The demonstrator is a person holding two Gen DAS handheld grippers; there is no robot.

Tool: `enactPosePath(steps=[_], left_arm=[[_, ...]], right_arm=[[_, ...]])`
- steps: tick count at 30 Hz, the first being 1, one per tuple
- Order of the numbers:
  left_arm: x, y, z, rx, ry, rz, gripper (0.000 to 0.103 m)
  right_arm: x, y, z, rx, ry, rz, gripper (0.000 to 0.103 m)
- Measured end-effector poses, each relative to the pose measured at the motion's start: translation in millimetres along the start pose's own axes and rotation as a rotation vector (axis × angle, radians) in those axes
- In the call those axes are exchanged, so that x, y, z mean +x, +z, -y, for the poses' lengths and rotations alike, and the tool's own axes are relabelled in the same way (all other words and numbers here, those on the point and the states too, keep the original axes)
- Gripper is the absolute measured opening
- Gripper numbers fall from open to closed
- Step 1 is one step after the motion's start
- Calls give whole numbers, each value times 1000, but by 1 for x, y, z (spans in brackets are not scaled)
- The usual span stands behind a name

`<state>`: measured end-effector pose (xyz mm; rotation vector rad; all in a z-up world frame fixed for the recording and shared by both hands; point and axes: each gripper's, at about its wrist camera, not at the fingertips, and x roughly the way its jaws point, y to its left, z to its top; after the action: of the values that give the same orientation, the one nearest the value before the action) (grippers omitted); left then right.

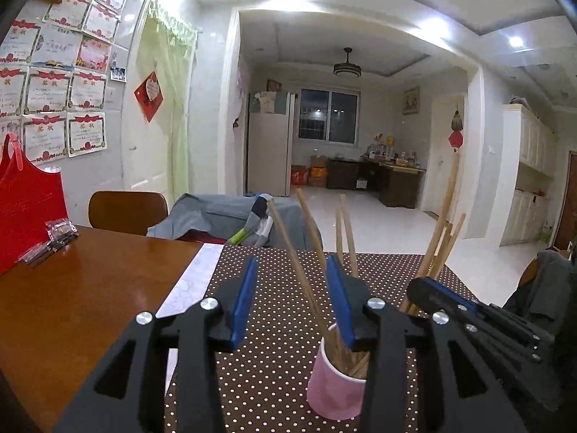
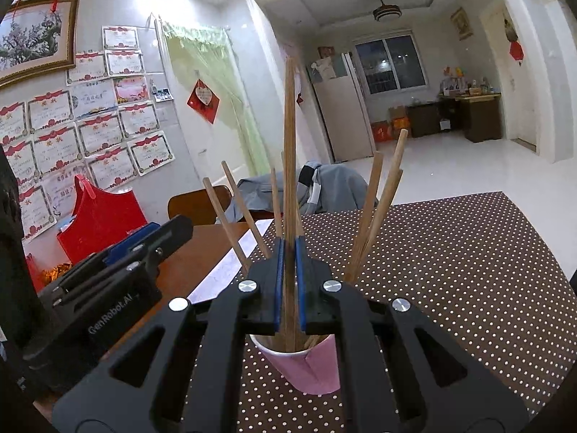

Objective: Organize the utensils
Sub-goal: 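Open both tools to release the sticks into the pink cup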

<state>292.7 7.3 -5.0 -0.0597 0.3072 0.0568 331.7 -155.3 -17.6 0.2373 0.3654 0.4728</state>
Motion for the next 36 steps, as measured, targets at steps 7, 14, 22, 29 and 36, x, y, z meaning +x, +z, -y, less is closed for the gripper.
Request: enactPosePath(steps=[7,14,22,29,36], left_arm=[[1,1,-1,0,10,-10,40],[1,0,-1,3,13,-17,40],[-2,2,2,26,18,-10,40],[-22,1,3,32,-1,1,40],[-46,-5,2,30,-25,-26,40]], right_arm=[[-2,0,3,7,-17,0,26],[-11,4,6,24,-20,28,44],[-17,10,4,7,-54,48,45],[-36,13,1,10,-73,68,45],[-63,2,-4,9,-87,46,45]])
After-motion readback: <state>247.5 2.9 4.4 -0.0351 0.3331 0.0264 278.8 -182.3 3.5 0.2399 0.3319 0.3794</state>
